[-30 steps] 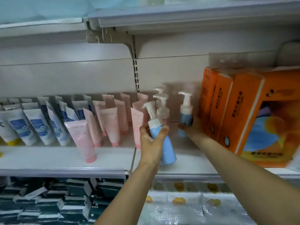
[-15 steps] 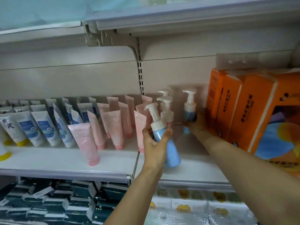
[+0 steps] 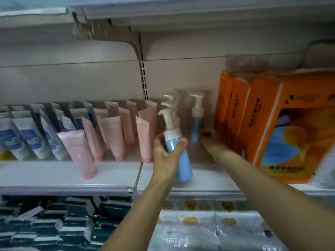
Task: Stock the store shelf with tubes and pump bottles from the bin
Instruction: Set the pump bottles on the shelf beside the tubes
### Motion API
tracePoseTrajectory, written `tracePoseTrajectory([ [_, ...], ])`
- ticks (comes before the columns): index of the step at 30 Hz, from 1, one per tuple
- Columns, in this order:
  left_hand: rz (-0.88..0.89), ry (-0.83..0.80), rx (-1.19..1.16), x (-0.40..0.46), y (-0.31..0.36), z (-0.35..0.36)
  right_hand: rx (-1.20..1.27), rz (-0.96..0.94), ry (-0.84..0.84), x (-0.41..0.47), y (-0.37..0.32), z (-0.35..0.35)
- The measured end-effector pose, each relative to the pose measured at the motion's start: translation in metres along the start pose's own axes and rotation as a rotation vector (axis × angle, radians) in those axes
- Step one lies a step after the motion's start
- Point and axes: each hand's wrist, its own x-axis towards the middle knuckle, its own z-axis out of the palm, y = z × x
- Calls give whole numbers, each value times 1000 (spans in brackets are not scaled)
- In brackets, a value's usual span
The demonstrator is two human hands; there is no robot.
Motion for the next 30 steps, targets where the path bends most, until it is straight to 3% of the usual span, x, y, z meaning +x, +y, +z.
tracePoseTrajectory([
  [3,16,-40,9,-3,0,8,239,66,-224,-19,-5,-14],
  [8,38,-66,-25,-6,0,25,203,-89,-461,-48,-6,-37],
  [17,12,-171,3,-2,-3,49,134,-185,-582,-63,5,-53],
  [21,-11,-287,41,-8,-5,42,216,-219,-432,-65,8,-44],
  [25,-119,-312,29,-9,-9,27,155,-113,-413,-62,9,-49],
  [30,-201,-335,31,-14,-12,18,343,-35,-506,-65,8,-46],
])
